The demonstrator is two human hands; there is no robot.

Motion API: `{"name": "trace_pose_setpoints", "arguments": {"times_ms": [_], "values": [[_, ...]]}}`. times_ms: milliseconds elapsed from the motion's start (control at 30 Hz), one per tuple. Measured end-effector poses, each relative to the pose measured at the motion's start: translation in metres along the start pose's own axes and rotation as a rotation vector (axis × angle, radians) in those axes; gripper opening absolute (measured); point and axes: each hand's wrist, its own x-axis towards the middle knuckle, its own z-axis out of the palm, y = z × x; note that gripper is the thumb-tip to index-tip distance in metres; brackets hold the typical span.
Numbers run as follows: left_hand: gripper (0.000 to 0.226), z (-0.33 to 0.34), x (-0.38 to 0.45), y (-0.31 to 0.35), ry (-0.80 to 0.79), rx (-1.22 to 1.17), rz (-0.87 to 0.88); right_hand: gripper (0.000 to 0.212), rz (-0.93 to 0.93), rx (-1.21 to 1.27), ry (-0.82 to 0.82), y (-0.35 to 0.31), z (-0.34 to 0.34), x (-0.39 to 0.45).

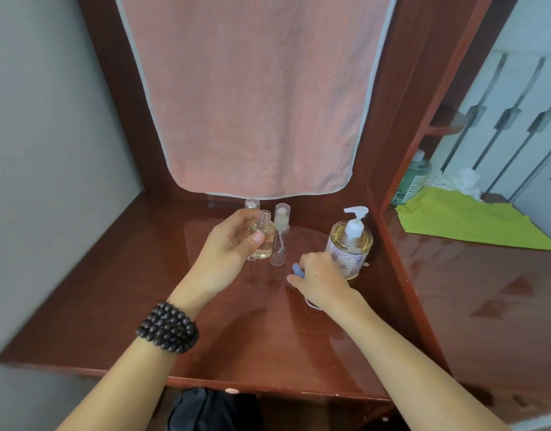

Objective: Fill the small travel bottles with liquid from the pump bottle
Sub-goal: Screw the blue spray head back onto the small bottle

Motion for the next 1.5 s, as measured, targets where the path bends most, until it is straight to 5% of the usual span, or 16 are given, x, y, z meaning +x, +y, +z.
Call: {"name": "trace_pose_setpoints", "arguments": {"times_ms": [233,433,567,1067,1267,1500], "values": [[0.034,0.001,0.0,-0.008,-0.003,0.0,0.01,0.031,0.064,0.117,-0.025,0.002,-0.018,-0.004],[0.031,0.009,0.003,-0.011,-0.015,0.005,0.02,0.003,-0.053,1.059,0.25,-0.015,-0.115,-0.025],[0.029,0.021,0.003,-0.008,-0.055,-0.011,0.012,0.013,-0.121,1.311,0.347,-0.015,-0.139,-0.031],[0.03,0.048,0.005,0.003,-0.132,-0.059,0.022,0.003,-0.078,1.27,0.443,-0.003,-0.123,-0.035],[0.03,0.054,0.005,0.008,-0.149,-0.078,0.039,0.007,-0.116,1.217,0.348,-0.001,-0.113,-0.032],[0.037,0.057,0.007,0.014,-0.121,-0.059,0.015,0.018,-0.252,0.881,0.226,0.01,-0.113,-0.031]]}}
